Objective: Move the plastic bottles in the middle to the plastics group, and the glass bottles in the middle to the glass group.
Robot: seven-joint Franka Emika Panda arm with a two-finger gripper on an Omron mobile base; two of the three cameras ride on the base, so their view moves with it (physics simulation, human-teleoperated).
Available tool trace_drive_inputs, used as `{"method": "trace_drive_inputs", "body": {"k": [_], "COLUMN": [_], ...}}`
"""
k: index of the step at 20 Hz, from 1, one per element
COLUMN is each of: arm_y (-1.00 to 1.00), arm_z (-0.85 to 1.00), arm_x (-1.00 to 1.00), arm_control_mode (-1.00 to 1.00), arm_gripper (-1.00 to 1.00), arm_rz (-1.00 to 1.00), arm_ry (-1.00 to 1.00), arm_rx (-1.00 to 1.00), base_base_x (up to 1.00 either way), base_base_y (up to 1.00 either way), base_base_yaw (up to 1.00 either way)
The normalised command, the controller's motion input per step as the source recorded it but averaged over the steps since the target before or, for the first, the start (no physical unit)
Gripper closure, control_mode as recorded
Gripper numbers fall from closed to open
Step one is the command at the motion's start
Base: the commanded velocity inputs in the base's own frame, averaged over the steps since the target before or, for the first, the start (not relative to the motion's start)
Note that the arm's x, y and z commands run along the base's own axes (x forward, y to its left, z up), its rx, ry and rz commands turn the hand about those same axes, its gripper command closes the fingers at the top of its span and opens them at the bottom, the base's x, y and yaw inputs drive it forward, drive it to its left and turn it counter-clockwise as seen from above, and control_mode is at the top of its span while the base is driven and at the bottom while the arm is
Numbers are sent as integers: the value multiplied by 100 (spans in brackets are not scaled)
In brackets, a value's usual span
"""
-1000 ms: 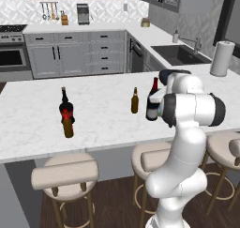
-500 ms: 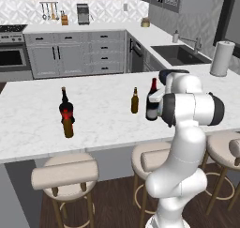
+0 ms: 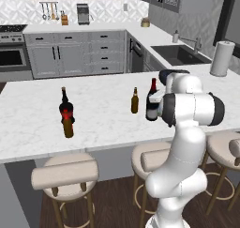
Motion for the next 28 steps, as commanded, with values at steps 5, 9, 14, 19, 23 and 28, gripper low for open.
{"method": "trace_drive_inputs", "body": {"k": [5,9,14,19,23,28], "arm_y": [4,30,54,70,95,97], "arm_z": [17,30,21,9,1,11], "arm_x": [-36,-52,-49,-46,-23,3], "arm_control_mode": [-100,-100,-100,-100,-100,-100], "arm_gripper": [100,100,100,100,100,100], "arm_rz": [0,0,0,3,10,9], "arm_ry": [-1,0,3,1,0,0], "arm_rx": [12,16,1,0,0,0], "base_base_x": [0,0,0,0,0,0], "base_base_y": [0,0,0,0,0,0], "base_base_yaw": [0,0,0,0,0,0]}}
